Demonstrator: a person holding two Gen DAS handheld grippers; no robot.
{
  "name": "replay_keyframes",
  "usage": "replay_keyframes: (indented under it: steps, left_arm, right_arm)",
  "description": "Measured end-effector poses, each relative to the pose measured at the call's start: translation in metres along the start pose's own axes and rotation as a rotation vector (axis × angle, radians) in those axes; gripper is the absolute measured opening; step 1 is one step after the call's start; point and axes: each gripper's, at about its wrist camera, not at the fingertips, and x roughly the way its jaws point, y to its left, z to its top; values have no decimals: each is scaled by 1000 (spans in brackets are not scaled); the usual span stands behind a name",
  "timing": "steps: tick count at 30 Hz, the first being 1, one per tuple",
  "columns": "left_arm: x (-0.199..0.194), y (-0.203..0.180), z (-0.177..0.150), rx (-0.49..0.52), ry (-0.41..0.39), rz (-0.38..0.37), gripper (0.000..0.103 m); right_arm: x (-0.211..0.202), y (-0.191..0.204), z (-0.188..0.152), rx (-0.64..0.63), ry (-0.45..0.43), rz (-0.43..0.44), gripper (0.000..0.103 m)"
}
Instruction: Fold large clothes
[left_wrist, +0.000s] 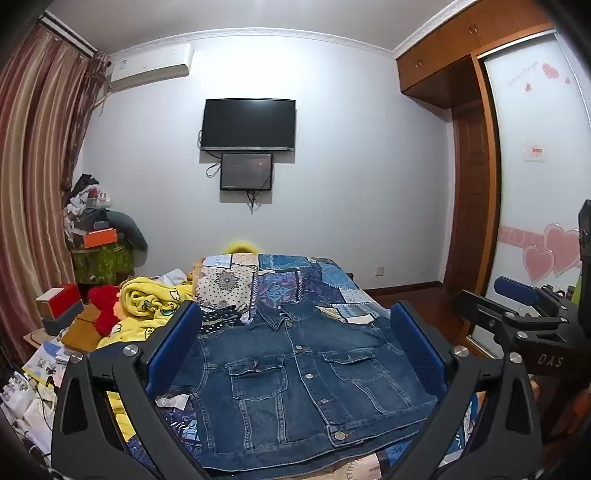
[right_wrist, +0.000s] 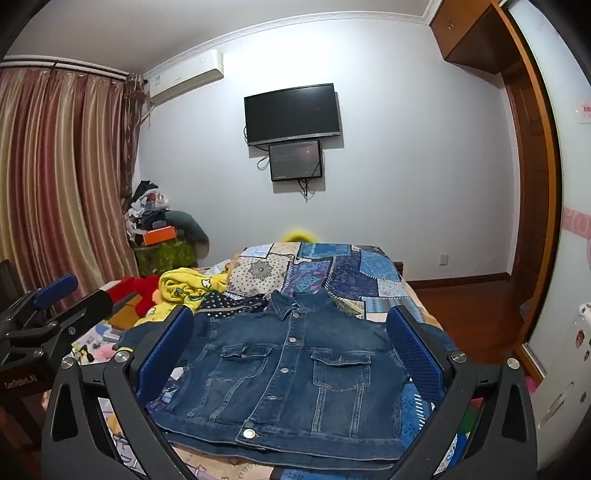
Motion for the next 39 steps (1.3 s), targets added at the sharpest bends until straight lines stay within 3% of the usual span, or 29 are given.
replay_keyframes:
  steps: [5, 7, 39]
  left_arm:
    - [13, -4, -6, -4, 39, -8, 103]
    - [11, 8, -6, -42, 21, -16, 103]
    - [9, 6, -5, -26, 19, -17, 103]
  right_arm:
    - [2, 1, 0, 0, 6, -3, 103]
    - [2, 1, -1, 2, 5, -6, 103]
    - [1, -1, 5, -7, 5, -9, 103]
